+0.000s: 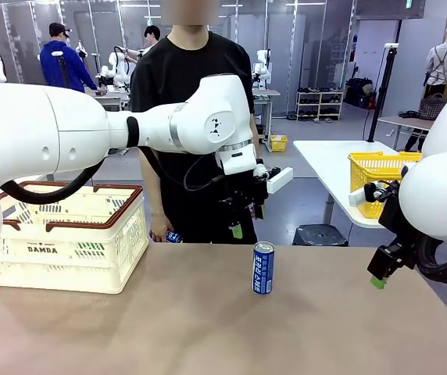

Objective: Place the drinks into the Shopping basket.
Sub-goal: Pick up one drink and place it into the Shopping basket.

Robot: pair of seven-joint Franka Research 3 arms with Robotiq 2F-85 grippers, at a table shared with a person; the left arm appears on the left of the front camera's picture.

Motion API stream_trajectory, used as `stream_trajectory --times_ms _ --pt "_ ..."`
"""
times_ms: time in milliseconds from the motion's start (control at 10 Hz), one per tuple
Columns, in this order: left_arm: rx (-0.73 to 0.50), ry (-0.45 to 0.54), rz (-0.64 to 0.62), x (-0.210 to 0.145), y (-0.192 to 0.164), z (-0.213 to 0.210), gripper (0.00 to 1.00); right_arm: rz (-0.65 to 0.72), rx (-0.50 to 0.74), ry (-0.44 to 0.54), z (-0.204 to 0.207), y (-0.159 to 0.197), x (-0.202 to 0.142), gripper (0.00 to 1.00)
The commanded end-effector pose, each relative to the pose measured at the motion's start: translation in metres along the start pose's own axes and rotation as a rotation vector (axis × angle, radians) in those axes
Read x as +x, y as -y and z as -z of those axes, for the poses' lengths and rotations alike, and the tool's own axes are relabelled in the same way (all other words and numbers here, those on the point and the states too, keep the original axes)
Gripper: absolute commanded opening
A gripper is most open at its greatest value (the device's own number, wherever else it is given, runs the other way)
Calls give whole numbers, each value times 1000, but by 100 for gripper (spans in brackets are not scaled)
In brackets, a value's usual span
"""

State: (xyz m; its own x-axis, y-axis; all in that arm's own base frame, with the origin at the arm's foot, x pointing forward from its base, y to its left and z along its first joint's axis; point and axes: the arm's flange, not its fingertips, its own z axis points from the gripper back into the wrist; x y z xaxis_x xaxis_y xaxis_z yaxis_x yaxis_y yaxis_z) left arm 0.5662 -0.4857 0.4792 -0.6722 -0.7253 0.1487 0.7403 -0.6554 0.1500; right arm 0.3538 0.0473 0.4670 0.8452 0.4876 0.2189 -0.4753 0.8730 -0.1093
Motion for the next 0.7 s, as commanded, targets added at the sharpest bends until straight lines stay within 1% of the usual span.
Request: stream_trajectory --times_ms 0,100,600 --pt "-4 21 28 -2 -10 -15 100 -1 2 -3 0 0 -1 94" --pt "0 0 0 0 0 0 100 -1 2 -3 0 0 -1 94" --pt "0 0 0 0 0 0 100 -1 2 -3 0 0 -1 94"
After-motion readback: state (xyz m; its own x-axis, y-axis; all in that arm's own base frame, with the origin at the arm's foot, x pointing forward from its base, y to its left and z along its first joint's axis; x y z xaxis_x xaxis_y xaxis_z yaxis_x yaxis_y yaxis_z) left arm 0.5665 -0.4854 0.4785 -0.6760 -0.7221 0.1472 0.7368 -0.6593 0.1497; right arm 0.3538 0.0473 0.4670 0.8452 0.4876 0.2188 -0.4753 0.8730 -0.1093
